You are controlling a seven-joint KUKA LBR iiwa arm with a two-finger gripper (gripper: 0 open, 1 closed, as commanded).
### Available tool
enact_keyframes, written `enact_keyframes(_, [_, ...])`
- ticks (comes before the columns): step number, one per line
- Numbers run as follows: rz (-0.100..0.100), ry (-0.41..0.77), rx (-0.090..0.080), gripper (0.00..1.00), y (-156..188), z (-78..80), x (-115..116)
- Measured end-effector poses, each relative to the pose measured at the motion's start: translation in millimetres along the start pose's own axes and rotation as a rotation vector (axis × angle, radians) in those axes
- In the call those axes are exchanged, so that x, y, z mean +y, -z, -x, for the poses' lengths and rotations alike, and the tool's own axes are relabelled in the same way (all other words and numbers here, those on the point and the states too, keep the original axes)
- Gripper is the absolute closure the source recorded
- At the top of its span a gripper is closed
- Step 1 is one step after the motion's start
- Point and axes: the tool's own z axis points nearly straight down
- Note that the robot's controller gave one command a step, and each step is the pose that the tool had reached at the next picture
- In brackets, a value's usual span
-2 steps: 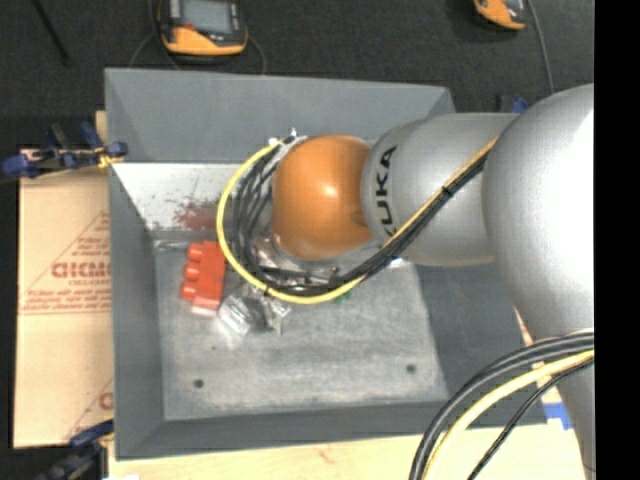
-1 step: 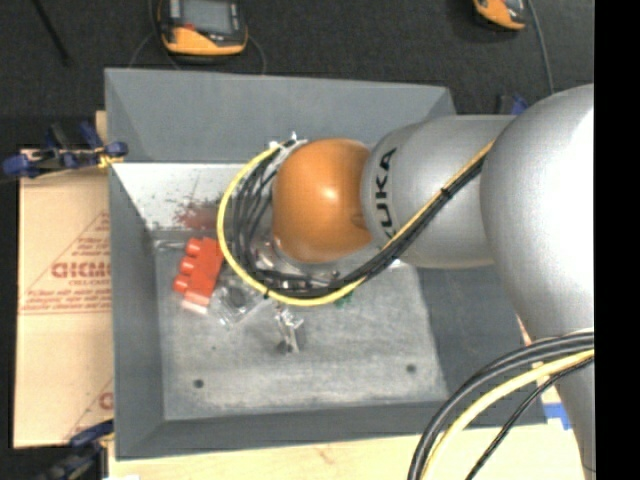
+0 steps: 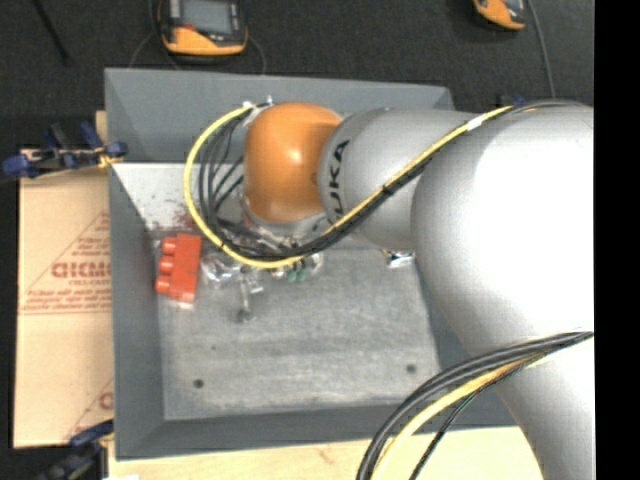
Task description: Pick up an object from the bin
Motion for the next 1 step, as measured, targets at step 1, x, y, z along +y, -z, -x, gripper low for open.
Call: enact_keyframes(1, [-0.003,-0.002,-0.009,1.0,3.2,2.2,-2.1])
